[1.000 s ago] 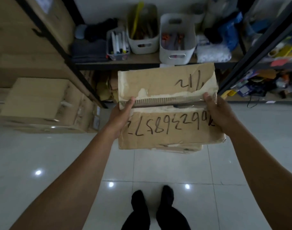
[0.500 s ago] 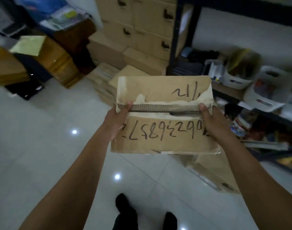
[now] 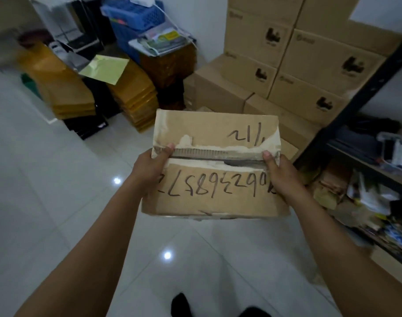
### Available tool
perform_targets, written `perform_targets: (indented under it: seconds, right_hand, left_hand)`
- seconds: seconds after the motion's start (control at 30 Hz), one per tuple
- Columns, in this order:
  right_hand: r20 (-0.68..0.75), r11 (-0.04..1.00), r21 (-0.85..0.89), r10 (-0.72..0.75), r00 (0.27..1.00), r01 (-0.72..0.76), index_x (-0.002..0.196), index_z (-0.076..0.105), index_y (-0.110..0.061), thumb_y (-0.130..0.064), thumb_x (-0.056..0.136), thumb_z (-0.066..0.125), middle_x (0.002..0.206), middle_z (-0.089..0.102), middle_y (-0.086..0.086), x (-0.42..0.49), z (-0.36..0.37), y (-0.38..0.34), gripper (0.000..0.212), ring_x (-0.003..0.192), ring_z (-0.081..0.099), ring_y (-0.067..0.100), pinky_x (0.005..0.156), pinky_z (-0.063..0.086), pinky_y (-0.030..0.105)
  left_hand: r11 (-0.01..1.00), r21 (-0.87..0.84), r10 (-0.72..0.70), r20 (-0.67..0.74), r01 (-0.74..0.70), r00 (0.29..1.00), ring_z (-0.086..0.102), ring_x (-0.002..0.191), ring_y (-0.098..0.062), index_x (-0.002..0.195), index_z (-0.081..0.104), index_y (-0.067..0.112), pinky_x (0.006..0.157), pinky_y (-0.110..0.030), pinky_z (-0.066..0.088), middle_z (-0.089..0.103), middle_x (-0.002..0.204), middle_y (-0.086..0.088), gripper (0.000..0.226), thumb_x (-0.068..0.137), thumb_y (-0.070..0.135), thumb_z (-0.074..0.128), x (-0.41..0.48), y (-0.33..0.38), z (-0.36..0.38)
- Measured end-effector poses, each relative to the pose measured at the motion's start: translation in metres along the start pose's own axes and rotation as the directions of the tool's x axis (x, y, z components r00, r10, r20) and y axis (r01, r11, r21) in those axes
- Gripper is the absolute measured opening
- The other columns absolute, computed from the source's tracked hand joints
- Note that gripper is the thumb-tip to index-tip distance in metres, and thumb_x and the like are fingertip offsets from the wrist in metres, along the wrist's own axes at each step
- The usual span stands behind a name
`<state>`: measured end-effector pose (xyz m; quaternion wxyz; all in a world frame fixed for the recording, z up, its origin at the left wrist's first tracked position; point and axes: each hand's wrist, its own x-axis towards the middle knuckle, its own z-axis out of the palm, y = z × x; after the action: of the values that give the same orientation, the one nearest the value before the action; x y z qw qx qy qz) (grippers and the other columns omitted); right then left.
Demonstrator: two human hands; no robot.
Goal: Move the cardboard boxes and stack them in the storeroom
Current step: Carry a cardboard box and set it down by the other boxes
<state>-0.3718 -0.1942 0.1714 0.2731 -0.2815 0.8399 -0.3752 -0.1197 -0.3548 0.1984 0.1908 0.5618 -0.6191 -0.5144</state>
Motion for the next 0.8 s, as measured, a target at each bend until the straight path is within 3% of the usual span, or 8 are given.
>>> perform_targets:
  seconds: [0.2, 0.37, 0.47, 0.57, 0.67, 0.73, 0.8]
  right_hand:
    - [-0.041, 0.997, 0.055, 0.055, 0.998, -0.052, 0.127, 0.053, -0.015, -0.059, 0.095, 0.035, 0.12, 0.062, 0.009, 0.076, 0.083, -0.062, 0.057, 0.107, 0.058, 0.029, 0.082, 0.044, 0.032]
    - [-0.1, 0.992, 0.11, 0.074, 0.992, -0.063, 0.131, 0.051, -0.015, -0.056, 0.096, 0.036, 0.127, 0.059, 0.01, 0.164, 0.127, -0.089, 0.056, 0.114, 0.055, 0.03, 0.089, 0.042, 0.033]
    - [-0.129, 0.986, 0.133, 0.119, 0.985, -0.102, 0.134, 0.049, -0.014, -0.053, 0.098, 0.035, 0.13, 0.057, 0.012, 0.218, 0.148, -0.107, 0.055, 0.117, 0.053, 0.03, 0.085, 0.037, 0.029]
    - [-0.152, 0.982, 0.138, 0.149, 0.977, -0.128, 0.133, 0.05, -0.014, -0.053, 0.098, 0.036, 0.13, 0.057, 0.012, 0.268, 0.166, -0.12, 0.055, 0.118, 0.053, 0.031, 0.083, 0.035, 0.027]
    - [-0.208, 0.973, 0.142, 0.21, 0.955, -0.183, 0.131, 0.053, -0.013, -0.053, 0.098, 0.037, 0.127, 0.059, 0.012, 0.312, 0.18, -0.13, 0.054, 0.115, 0.054, 0.031, 0.079, 0.035, 0.027]
    - [-0.265, 0.967, 0.143, 0.245, 0.933, -0.213, 0.127, 0.055, -0.011, -0.05, 0.099, 0.038, 0.125, 0.059, 0.013, 0.34, 0.187, -0.131, 0.052, 0.113, 0.054, 0.03, 0.079, 0.034, 0.027]
    - [-0.3, 0.959, 0.149, 0.276, 0.913, -0.24, 0.126, 0.055, -0.009, -0.048, 0.099, 0.038, 0.124, 0.059, 0.014, 0.36, 0.195, -0.128, 0.05, 0.114, 0.054, 0.031, 0.082, 0.037, 0.03]
  left_hand:
    - [0.999, 0.032, 0.002, 0.038, -0.003, 0.999, 0.065, 0.083, -0.018, 0.116, 0.062, 0.021, 0.063, -0.027, 0.047, 0.069, 0.098, -0.003, 0.054, 0.086, 0.064, 0.053, 0.129, 0.006, -0.064]
    - [0.998, 0.055, -0.009, 0.066, 0.005, 0.998, 0.059, 0.076, -0.011, 0.11, 0.057, 0.023, 0.059, -0.022, 0.04, 0.064, 0.086, 0.005, 0.044, 0.088, 0.061, 0.054, 0.245, 0.032, -0.068]
    - [1.0, 0.014, -0.011, 0.143, 0.009, 0.99, 0.068, 0.087, -0.023, 0.11, 0.062, 0.023, 0.076, -0.038, 0.055, 0.072, 0.095, -0.005, 0.047, 0.083, 0.062, 0.06, 0.321, 0.05, -0.069]
    - [0.999, 0.023, 0.022, 0.17, -0.026, 0.985, 0.069, 0.089, -0.024, 0.108, 0.064, 0.024, 0.086, -0.047, 0.055, 0.073, 0.095, -0.004, 0.046, 0.081, 0.061, 0.064, 0.387, 0.063, -0.066]
    - [0.995, 0.072, 0.057, 0.217, -0.075, 0.975, 0.068, 0.085, -0.019, 0.098, 0.062, 0.028, 0.076, -0.037, 0.056, 0.071, 0.089, 0.0, 0.03, 0.087, 0.056, 0.059, 0.445, 0.074, -0.052]
    - [0.992, 0.096, 0.054, 0.278, -0.084, 0.959, 0.066, 0.082, -0.015, 0.106, 0.062, 0.024, 0.063, -0.027, 0.049, 0.069, 0.09, 0.001, 0.036, 0.09, 0.055, 0.056, 0.482, 0.081, -0.039]
    - [0.989, 0.108, 0.061, 0.319, -0.101, 0.946, 0.065, 0.084, -0.014, 0.118, 0.061, 0.02, 0.059, -0.023, 0.046, 0.07, 0.098, -0.002, 0.045, 0.09, 0.055, 0.056, 0.515, 0.082, -0.025]
